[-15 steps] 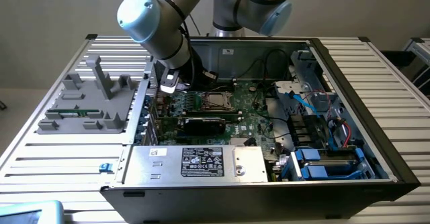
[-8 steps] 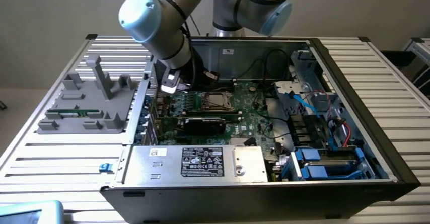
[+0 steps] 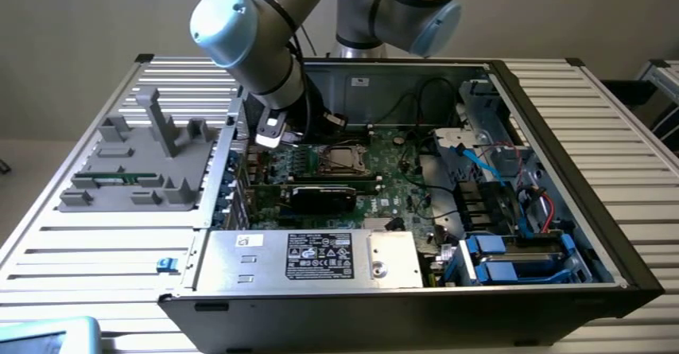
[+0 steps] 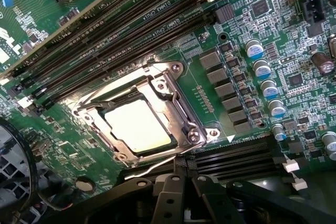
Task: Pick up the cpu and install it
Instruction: 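Install the first cpu locking lever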
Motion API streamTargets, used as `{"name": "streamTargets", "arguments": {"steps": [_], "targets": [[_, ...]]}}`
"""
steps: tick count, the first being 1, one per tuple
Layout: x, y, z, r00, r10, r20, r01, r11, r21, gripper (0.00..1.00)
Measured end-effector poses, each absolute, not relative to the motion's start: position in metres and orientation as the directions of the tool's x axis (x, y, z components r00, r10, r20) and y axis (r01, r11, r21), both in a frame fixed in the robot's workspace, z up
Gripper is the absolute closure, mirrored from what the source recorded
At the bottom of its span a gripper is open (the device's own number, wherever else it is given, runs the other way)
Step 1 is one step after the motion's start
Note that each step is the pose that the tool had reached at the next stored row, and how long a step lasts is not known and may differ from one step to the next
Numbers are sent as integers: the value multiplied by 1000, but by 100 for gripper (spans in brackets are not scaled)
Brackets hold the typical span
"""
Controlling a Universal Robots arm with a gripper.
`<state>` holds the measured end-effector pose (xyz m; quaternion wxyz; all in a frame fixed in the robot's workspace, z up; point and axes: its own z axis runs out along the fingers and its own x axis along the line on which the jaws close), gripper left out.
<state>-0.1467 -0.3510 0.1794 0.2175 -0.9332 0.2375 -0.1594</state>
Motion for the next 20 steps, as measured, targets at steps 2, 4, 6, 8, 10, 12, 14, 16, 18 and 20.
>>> {"name": "streamTargets", "arguments": {"steps": [2,4,6,8,10,12,14,16,18,20], "targets": [[-147,-351,179,835,-515,194,-376,-791,-482,89],[-147,-351,179,833,-518,194,-379,-790,-482,89],[-147,-351,179,832,-520,194,-381,-789,-482,89],[-147,-351,179,831,-522,194,-383,-788,-482,89],[-146,-351,179,830,-524,193,-385,-788,-481,89],[-146,-351,179,829,-525,193,-386,-787,-481,89],[-146,-351,179,829,-526,193,-387,-787,-481,89],[-145,-351,179,828,-526,193,-388,-786,-481,89],[-144,-351,179,828,-527,192,-389,-786,-481,89],[-144,-351,179,828,-528,190,-391,-785,-480,89]]}}
